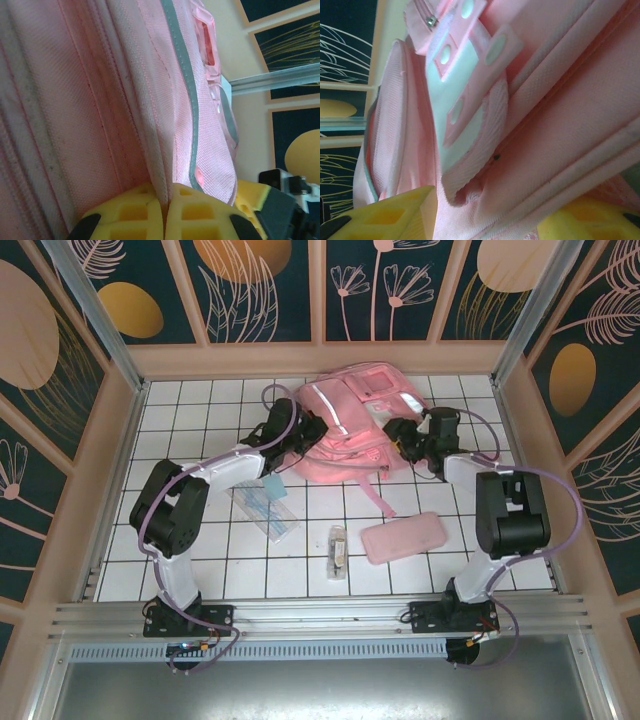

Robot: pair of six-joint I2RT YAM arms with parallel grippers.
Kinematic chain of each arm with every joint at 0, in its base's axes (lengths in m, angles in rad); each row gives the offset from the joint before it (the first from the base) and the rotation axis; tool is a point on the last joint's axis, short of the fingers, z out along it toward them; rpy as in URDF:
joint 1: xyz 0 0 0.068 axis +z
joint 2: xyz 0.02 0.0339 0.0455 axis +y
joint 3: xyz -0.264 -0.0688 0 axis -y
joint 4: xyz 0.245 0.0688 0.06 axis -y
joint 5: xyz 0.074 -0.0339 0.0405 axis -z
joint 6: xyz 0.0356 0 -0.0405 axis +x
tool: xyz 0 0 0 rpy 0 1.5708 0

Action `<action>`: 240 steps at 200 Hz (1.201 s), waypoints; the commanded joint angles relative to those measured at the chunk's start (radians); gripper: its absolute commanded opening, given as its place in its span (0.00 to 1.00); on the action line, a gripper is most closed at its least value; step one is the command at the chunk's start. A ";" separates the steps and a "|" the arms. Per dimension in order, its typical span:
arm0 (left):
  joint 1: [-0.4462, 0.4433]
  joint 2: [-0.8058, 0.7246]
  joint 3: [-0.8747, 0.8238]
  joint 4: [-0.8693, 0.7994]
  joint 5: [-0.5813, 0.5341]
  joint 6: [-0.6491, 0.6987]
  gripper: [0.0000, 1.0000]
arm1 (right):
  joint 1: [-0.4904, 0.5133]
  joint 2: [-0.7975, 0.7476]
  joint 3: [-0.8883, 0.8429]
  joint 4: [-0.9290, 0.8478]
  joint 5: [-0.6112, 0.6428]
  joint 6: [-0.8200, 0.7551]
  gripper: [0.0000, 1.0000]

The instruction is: Pack the student bag

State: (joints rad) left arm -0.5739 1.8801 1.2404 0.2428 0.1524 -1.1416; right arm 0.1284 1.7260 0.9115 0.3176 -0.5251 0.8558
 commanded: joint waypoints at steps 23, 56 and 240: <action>-0.001 -0.057 0.044 0.254 0.117 -0.095 0.00 | 0.051 0.059 0.003 0.013 0.084 -0.060 0.08; 0.029 -0.087 0.099 0.221 0.150 -0.086 0.00 | 0.031 0.055 -0.042 0.065 0.077 -0.105 0.00; -0.198 -0.078 0.051 -0.303 -0.244 0.706 0.07 | 0.025 -0.066 -0.053 0.597 -0.125 0.686 0.00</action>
State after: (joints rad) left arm -0.7795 1.7767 1.3231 -0.0383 -0.0341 -0.5243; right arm 0.1387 1.7363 0.8089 0.7597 -0.6170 1.4796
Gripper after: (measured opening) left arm 0.087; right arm 0.068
